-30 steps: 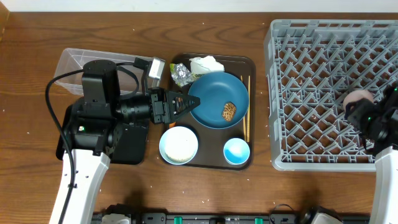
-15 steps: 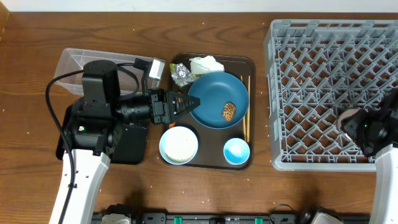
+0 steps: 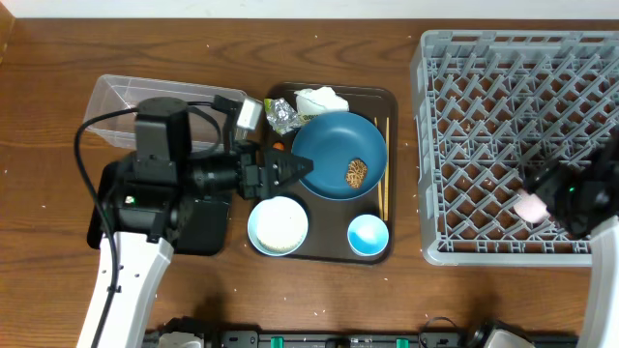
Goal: Sort waste into correct bins and load items into the dishwasher rack
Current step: 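Carry the pink cup with the right gripper into the dish rack, then grasp the light-blue cup with the left gripper and lift it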
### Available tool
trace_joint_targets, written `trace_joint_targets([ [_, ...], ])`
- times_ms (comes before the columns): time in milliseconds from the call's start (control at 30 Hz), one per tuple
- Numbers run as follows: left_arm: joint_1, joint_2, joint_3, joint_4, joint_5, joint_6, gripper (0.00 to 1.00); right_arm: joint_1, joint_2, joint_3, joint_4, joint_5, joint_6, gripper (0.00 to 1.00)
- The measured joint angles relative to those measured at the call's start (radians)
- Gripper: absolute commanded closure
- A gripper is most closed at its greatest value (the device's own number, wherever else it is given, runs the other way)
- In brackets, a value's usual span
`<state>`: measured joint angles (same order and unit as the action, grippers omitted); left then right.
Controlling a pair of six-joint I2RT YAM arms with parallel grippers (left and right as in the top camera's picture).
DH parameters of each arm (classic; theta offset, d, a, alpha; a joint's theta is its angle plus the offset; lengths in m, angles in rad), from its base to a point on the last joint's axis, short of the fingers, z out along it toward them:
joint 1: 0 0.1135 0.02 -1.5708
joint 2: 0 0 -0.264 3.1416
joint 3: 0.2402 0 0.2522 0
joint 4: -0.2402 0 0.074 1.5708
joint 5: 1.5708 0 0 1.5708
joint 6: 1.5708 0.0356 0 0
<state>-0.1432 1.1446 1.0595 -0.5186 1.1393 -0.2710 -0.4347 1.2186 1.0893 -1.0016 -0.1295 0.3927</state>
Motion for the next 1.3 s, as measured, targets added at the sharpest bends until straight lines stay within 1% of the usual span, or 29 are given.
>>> trace_joint_targets([
  [100,-0.068,0.0,0.0,-0.048,-0.109,0.027,0.21,0.006,-0.068,0.045,0.008,-0.131,-0.04,0.25],
  [167,-0.134,0.0,0.001,-0.087,-0.212,0.045,0.21,0.018,-0.109,0.056,0.004,-0.199,-0.059,0.25],
  [233,-0.216,0.0,0.001,-0.128,-0.347,0.058,0.23,0.038,-0.136,0.058,-0.008,-0.243,-0.07,0.25],
  [300,-0.297,0.001,0.001,-0.159,-0.468,0.065,0.27,0.05,-0.145,0.058,-0.021,-0.274,-0.076,0.25],
  [400,-0.441,0.015,0.002,-0.185,-0.671,0.07,0.28,0.065,-0.144,0.058,-0.03,-0.294,-0.084,0.25],
  [533,-0.616,0.103,0.002,-0.217,-0.912,0.062,0.28,0.068,-0.141,0.058,-0.035,-0.305,-0.089,0.24],
  [633,-0.684,0.211,0.002,-0.19,-1.02,0.041,0.3,0.068,-0.139,0.058,-0.037,-0.309,-0.09,0.23],
  [767,-0.713,0.347,0.002,-0.127,-1.087,-0.006,0.31,0.068,-0.139,0.058,-0.05,-0.312,-0.09,0.23],
  [833,-0.716,0.394,0.002,-0.097,-1.095,-0.024,0.37,0.068,-0.139,0.058,-0.056,-0.312,-0.09,0.23],
  [900,-0.716,0.432,0.002,-0.066,-1.093,-0.042,0.48,0.068,-0.139,0.058,-0.061,-0.312,-0.09,0.23],
  [967,-0.716,0.455,0.002,-0.05,-1.09,-0.05,0.66,0.068,-0.139,0.058,-0.063,-0.312,-0.09,0.23],
  [1000,-0.716,0.468,0.002,-0.048,-1.089,-0.057,0.71,0.068,-0.139,0.058,-0.064,-0.312,-0.09,0.23],
  [1033,-0.716,0.476,0.002,-0.048,-1.089,-0.064,0.74,0.068,-0.139,0.058,-0.064,-0.312,-0.09,0.23],
  [1100,-0.716,0.496,0.002,-0.048,-1.082,-0.074,0.89,0.068,-0.139,0.058,-0.065,-0.312,-0.09,0.23],
  [1133,-0.716,0.503,0.002,-0.048,-1.077,-0.077,0.94,0.068,-0.139,0.058,-0.065,-0.312,-0.091,0.23],
  [1300,-0.716,0.499,0.004,-0.059,-1.061,-0.077,0.94,0.068,-0.139,0.058,-0.073,-0.312,-0.102,0.24],
])
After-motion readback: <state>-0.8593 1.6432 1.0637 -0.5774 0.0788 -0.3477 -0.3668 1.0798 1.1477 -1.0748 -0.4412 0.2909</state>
